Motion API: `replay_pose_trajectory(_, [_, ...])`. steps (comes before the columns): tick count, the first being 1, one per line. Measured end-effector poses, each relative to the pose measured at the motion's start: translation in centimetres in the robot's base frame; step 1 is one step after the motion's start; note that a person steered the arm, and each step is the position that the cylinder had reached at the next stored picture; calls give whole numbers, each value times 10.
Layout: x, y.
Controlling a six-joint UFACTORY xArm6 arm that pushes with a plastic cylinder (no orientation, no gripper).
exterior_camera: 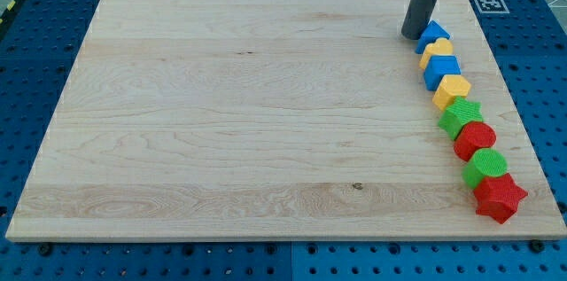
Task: Nudge the blue triangle towards the left
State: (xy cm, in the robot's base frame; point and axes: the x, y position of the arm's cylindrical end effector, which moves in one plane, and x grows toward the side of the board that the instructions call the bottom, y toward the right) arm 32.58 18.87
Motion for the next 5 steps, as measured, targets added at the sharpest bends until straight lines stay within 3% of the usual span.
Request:
replay_pose_trajectory(2, [8, 0])
replay_pose_trajectory(4, [-41, -25])
replay_pose_trajectory(5, [-41, -3])
